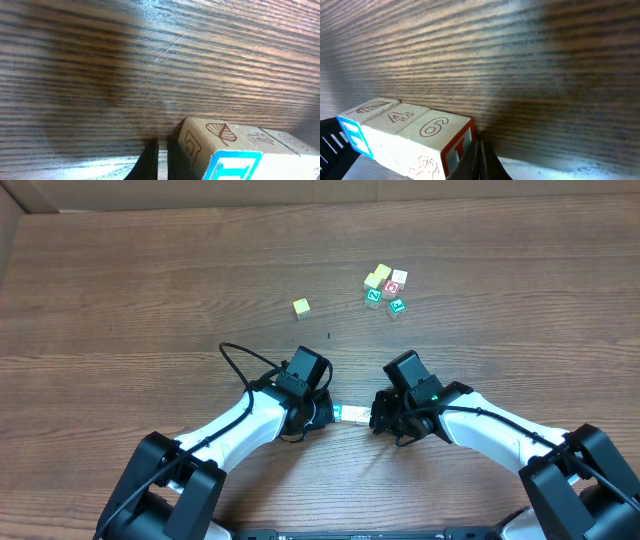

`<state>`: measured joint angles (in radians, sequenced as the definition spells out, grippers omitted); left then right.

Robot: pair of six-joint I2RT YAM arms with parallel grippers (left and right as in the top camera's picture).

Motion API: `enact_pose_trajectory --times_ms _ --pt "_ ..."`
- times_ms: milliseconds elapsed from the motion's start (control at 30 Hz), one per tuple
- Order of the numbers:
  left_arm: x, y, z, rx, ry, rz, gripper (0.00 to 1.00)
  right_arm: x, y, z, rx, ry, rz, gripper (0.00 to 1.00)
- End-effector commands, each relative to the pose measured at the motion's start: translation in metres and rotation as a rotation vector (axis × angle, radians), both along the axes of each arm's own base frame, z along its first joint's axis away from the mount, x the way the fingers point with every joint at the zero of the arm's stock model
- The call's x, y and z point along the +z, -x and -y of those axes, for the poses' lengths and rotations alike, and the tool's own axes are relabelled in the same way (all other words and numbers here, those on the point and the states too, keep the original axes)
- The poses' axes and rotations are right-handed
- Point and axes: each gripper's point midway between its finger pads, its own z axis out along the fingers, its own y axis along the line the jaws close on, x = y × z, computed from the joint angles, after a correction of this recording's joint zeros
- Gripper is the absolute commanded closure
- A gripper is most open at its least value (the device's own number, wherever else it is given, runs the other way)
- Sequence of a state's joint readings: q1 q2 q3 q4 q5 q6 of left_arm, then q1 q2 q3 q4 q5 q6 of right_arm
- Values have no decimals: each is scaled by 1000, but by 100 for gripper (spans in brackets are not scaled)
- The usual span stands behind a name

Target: Flip 3 blocks

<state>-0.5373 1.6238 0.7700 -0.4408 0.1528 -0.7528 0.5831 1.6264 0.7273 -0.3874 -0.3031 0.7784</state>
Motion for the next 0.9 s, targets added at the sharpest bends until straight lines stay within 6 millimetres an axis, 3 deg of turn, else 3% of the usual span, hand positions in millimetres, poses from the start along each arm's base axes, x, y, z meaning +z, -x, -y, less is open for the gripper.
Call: enact_pose_trajectory --times_ms 0,533,867 --pt "-19 12 -10 -30 -64 -31 96 -2 8 -4 -13 -24 -45 96" --pt "-18 2 -10 -50 -72 17 96 -3 11 -2 -60 -19 -80 96" --pt "-17 -9 -23 -20 -66 23 96 -3 11 -2 -84 -21 -93 96"
